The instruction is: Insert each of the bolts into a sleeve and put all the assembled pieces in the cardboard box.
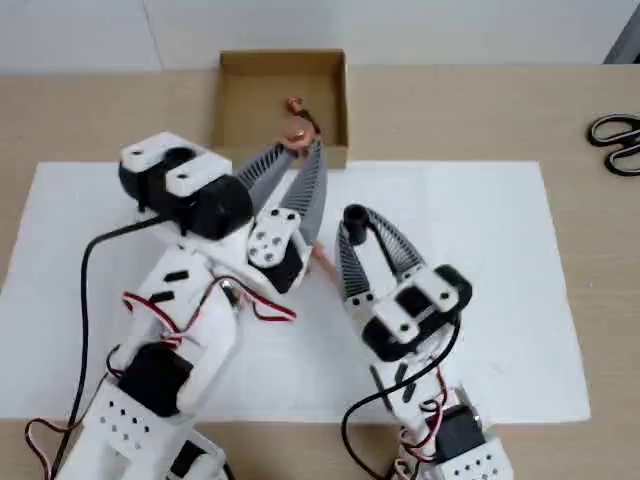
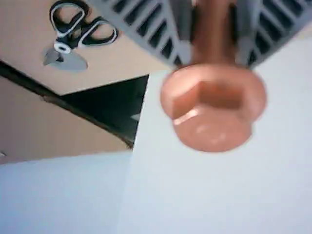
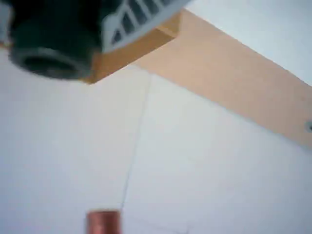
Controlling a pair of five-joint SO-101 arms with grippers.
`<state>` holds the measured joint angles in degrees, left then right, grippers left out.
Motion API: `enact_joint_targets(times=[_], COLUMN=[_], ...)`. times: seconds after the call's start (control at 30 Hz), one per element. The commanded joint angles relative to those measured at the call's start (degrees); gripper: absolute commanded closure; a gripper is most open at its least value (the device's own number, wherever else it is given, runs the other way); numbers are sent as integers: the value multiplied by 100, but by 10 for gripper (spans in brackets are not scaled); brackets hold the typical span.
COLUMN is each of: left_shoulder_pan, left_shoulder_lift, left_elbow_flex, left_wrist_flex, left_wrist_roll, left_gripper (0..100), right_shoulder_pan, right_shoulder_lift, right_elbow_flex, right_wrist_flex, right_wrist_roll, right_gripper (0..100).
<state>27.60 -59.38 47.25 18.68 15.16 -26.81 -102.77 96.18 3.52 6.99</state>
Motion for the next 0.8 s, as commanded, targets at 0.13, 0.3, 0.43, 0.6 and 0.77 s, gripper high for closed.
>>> enact_joint_targets(times=[0.13,0.3,0.43,0.6,0.77], left_shoulder_pan=[343,686,703,730,730], left_shoulder_lift=[-132,-123,-114,-114,-114], left_elbow_flex=[-4,48,48,295,453], left_wrist_flex=[-193,-167,-158,-176,-193], left_wrist_roll=[18,18,18,18,18], left_gripper=[994,994,994,994,994], right_shoulder_pan=[-40,-40,-40,-40,-40], right_shoulder_lift=[-119,-119,-119,-119,-119], right_elbow_flex=[35,35,35,35,35], right_wrist_flex=[-259,-312,-312,-312,-514], right_wrist_roll=[325,325,325,352,360], right_gripper=[995,995,995,995,995])
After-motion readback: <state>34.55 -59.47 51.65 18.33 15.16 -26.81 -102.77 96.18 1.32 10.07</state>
